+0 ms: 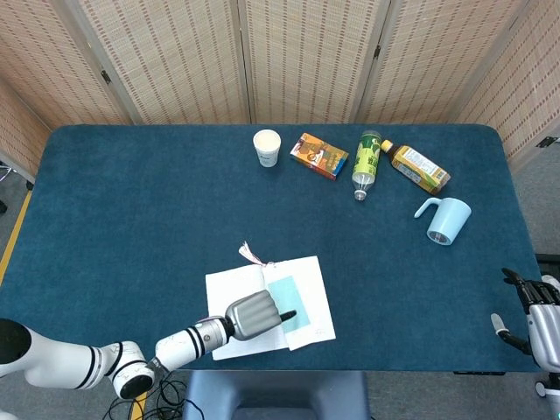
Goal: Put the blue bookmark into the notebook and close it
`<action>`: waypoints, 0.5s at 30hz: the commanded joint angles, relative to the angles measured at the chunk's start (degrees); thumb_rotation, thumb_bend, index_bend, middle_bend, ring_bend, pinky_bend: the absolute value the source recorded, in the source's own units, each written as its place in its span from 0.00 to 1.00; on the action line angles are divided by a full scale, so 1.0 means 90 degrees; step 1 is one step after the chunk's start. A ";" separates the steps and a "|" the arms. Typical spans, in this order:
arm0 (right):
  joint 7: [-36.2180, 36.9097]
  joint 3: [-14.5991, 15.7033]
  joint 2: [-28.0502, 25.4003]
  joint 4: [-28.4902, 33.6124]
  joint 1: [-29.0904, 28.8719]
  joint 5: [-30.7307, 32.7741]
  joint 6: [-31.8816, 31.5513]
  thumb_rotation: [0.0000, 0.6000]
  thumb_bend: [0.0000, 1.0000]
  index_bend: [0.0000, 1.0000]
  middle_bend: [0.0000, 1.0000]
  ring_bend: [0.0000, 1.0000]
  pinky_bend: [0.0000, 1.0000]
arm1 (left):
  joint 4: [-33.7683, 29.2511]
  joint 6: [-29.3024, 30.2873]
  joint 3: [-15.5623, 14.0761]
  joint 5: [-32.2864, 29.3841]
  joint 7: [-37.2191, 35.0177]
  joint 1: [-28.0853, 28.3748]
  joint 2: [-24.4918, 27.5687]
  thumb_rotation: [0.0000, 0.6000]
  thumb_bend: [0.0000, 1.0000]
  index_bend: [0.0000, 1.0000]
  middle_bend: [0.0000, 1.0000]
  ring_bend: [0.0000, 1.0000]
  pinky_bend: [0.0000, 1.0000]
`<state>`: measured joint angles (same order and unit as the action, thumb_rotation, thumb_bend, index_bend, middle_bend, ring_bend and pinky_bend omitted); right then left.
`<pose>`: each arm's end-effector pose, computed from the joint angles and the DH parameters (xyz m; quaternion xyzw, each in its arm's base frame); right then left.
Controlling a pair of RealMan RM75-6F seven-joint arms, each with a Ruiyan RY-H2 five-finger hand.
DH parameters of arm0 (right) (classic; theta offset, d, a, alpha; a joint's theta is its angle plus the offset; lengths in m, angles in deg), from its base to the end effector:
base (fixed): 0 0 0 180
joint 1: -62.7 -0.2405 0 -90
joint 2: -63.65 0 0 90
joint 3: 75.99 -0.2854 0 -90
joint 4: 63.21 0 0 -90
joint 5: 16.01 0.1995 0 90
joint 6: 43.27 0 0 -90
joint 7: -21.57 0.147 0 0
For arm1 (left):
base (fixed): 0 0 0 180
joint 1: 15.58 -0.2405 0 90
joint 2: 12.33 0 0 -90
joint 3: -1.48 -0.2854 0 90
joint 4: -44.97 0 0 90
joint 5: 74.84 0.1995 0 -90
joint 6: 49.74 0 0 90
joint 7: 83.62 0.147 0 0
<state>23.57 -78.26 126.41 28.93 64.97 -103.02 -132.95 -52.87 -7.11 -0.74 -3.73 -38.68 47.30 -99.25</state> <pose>-0.3488 -0.1409 0.1983 0.5601 -0.4002 0.3787 0.6187 -0.0599 0.2971 -0.0568 -0.9420 -0.0225 -0.2554 0.2167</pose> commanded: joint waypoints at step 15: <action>0.0067 0.0007 0.0000 -0.0060 0.0025 0.0058 0.0030 1.00 0.26 0.17 0.29 0.27 0.23 | -0.0284 0.0033 0.0078 -0.2086 0.1540 0.0847 -0.0624 1.00 0.64 0.17 0.88 0.86 0.97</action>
<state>24.18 -78.21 126.41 28.38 65.20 -102.49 -132.68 -54.93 -7.55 -0.06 -21.01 -26.09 53.84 -103.95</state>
